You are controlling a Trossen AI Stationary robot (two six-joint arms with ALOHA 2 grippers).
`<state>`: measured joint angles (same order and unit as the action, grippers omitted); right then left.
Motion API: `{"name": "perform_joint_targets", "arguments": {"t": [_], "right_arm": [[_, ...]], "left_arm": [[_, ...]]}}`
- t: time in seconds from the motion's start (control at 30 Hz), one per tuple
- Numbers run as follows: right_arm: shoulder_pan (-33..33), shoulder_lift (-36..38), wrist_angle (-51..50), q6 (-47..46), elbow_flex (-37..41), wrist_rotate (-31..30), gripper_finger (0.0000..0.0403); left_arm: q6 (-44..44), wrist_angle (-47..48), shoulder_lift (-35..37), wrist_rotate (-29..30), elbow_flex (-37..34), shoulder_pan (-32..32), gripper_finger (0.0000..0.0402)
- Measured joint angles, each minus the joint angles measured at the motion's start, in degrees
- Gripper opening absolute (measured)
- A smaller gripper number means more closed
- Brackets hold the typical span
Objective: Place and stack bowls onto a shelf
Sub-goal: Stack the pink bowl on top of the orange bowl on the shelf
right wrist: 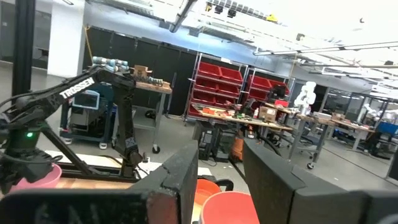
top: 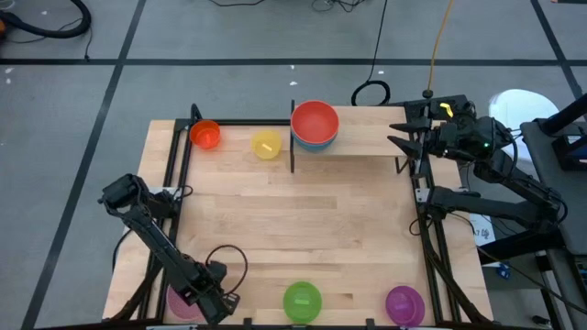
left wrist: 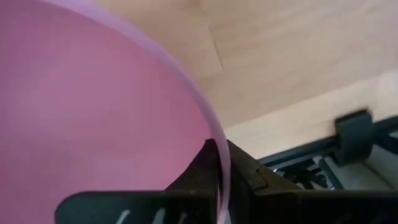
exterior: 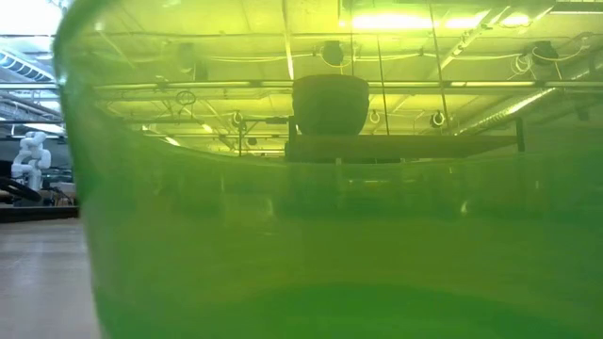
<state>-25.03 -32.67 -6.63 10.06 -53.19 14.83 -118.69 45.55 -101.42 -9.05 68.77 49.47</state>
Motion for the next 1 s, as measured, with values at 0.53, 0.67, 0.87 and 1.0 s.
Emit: {"name": "perform_joint_targets", "arguments": {"t": [0.53, 0.67, 0.87, 1.0], "right_arm": [[0.02, 0.01, -0.02, -0.38, 0.0, 0.02, 0.0118], [0.02, 0.01, -0.02, -0.37, 0.0, 0.19, 0.0118], [0.02, 0.01, -0.03, -0.3, 0.0, 0.24, 0.0118], [0.02, 0.01, -0.02, -0.28, 0.0, 0.24, 0.0118]], "left_arm": [[17.62, 16.06, 21.98, 16.31, 0.06, -17.9, 0.0004], [23.86, 14.98, 27.63, 20.54, 0.07, -25.4, 0.0004], [40.57, 10.27, 31.66, 24.54, 4.19, -36.48, 0.0004], [55.17, 10.16, 31.41, 26.2, 11.9, -43.51, 0.0004]]}}
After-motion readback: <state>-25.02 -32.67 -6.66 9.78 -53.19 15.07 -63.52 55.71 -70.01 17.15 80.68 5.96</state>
